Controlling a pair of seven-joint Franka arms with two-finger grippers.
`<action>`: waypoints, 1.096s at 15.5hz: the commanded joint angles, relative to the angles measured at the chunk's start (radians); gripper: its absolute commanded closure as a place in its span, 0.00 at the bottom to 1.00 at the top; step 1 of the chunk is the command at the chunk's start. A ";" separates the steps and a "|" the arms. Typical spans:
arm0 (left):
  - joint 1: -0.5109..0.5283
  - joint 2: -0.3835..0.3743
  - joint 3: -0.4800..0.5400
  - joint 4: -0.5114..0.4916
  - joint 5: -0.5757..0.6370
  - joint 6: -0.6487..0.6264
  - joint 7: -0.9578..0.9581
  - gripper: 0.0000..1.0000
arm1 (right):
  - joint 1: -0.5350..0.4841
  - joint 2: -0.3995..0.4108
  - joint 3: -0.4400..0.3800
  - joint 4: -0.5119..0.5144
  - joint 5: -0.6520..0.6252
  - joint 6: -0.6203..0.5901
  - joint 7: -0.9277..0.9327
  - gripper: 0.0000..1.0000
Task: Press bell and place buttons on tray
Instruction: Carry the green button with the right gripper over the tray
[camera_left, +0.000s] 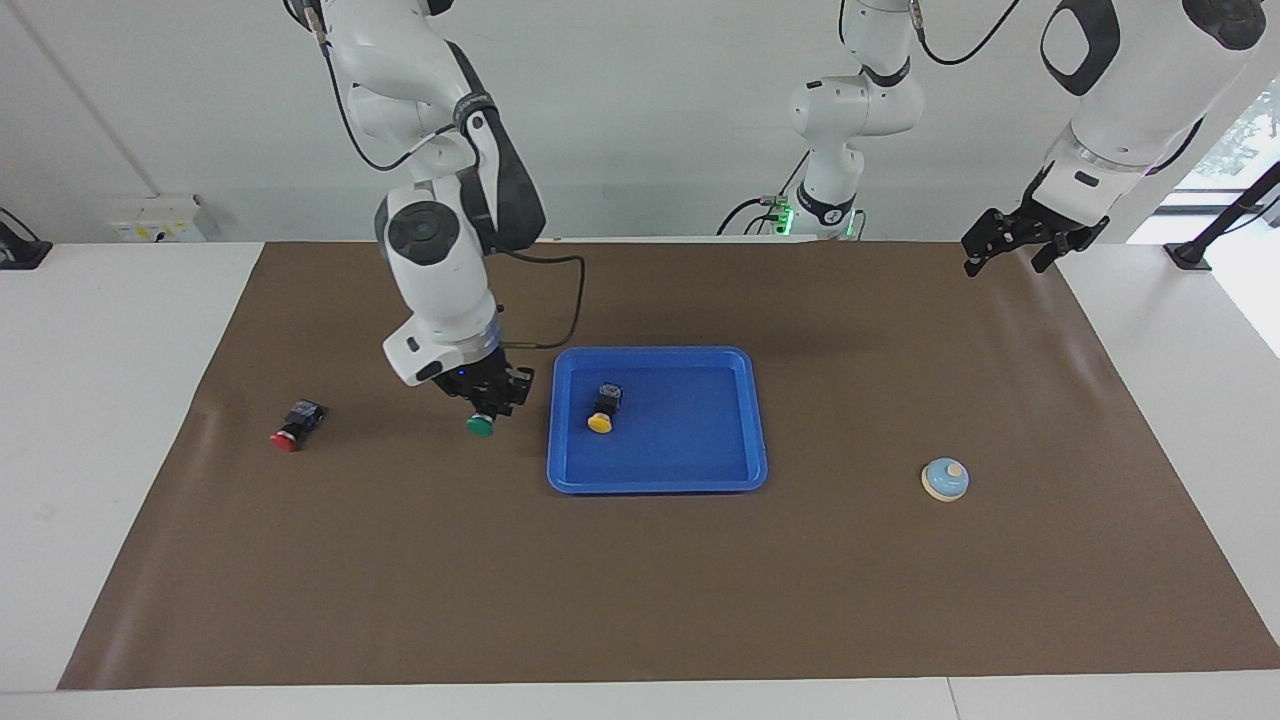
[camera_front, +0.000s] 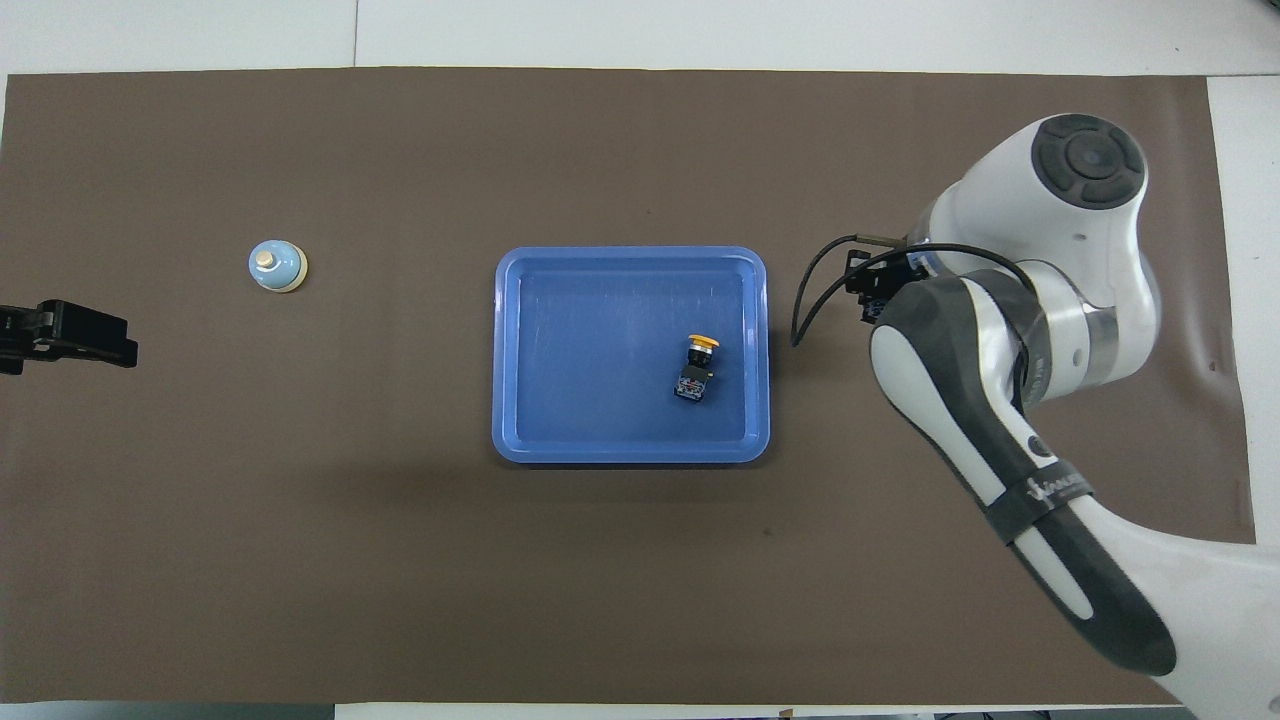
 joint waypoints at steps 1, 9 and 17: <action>0.001 -0.016 0.003 -0.009 -0.015 0.000 0.001 0.00 | 0.104 0.012 -0.001 0.028 0.066 -0.005 0.087 1.00; 0.001 -0.016 0.003 -0.012 -0.015 0.000 0.001 0.00 | 0.304 0.156 -0.004 0.068 0.086 0.150 0.288 1.00; 0.001 -0.014 0.003 -0.009 -0.015 0.000 0.001 0.00 | 0.323 0.215 -0.008 0.045 0.066 0.277 0.316 1.00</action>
